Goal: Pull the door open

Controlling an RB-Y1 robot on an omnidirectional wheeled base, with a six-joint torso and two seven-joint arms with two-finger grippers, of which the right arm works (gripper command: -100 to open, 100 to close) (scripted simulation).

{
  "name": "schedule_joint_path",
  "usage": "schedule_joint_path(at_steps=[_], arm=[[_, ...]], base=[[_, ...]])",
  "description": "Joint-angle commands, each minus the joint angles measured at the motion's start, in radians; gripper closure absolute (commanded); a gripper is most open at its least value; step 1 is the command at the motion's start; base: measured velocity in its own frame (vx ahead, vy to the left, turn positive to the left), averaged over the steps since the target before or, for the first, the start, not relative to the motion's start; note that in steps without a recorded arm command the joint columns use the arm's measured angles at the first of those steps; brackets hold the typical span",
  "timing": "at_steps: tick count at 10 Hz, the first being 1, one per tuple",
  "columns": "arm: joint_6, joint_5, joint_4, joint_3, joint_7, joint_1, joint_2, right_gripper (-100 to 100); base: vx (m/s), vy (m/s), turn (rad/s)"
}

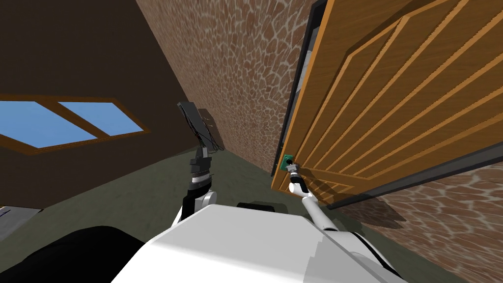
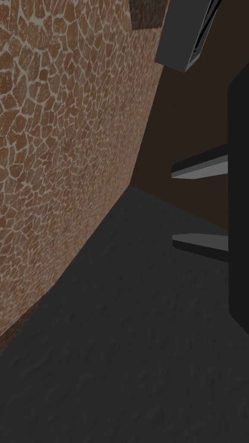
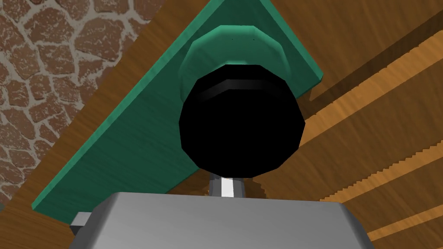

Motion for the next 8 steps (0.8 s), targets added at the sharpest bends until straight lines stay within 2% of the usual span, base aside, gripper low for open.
schedule_joint_path(at_steps=[1, 8], arm=[[0.011, -0.033, -0.017, 0.005, -0.037, 0.000, 0.013, -100], [0.049, -0.146, -0.074, 0.022, -0.168, 0.000, 0.058, -100]], base=[[-0.079, -0.041, -0.014], [-0.110, -0.016, 0.010]])
